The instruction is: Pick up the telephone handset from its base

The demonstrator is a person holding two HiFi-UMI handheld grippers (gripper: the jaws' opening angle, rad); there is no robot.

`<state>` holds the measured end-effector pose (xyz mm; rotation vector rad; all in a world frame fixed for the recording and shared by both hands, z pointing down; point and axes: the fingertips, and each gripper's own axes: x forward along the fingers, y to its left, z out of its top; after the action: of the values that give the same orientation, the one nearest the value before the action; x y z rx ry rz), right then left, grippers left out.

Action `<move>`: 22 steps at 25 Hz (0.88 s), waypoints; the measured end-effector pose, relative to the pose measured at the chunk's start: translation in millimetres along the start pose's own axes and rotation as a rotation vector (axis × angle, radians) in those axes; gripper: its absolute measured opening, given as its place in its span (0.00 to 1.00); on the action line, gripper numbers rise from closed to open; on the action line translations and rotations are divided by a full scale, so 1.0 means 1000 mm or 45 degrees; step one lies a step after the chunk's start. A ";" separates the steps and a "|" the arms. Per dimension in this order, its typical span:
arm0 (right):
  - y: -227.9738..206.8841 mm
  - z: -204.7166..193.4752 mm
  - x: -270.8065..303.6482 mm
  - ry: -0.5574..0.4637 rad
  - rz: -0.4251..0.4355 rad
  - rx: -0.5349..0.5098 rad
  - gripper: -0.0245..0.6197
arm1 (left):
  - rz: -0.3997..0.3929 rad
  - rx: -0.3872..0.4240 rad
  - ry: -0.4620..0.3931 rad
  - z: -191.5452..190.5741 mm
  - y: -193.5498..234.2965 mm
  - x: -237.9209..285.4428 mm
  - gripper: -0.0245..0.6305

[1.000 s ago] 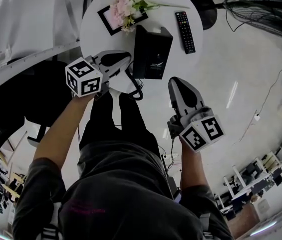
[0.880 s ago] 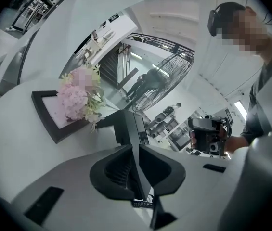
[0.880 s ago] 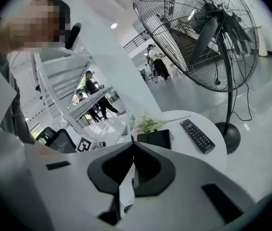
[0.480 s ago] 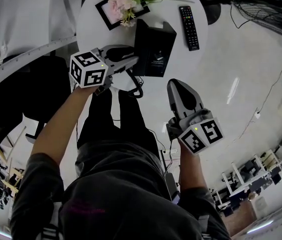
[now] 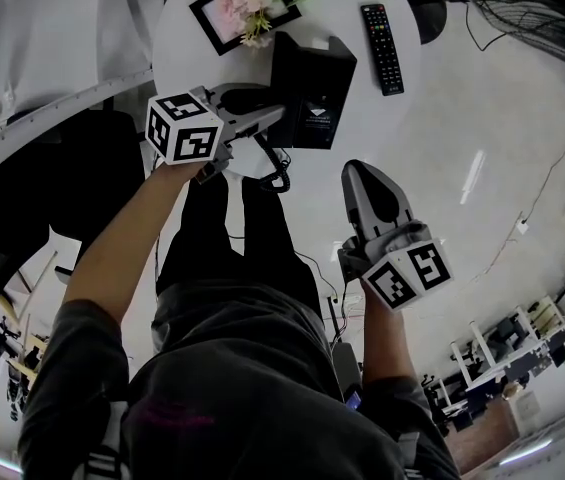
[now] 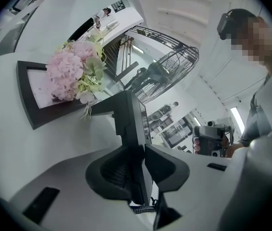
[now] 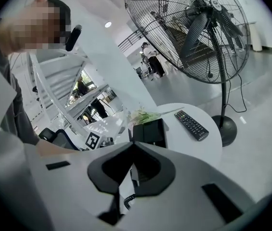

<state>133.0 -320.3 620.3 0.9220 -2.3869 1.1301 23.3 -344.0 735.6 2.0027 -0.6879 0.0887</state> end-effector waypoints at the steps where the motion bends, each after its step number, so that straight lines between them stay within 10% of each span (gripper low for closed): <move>1: 0.000 -0.001 0.000 -0.002 -0.001 0.003 0.06 | -0.005 -0.005 0.002 0.000 -0.001 0.000 0.20; 22: 0.016 0.007 -0.012 -0.075 -0.029 -0.010 0.06 | -0.078 0.011 -0.039 0.014 -0.034 -0.014 0.15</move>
<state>130.6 -312.7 600.5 0.9902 -2.4192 1.0993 25.8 -337.2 696.9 2.0356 -0.6457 0.0244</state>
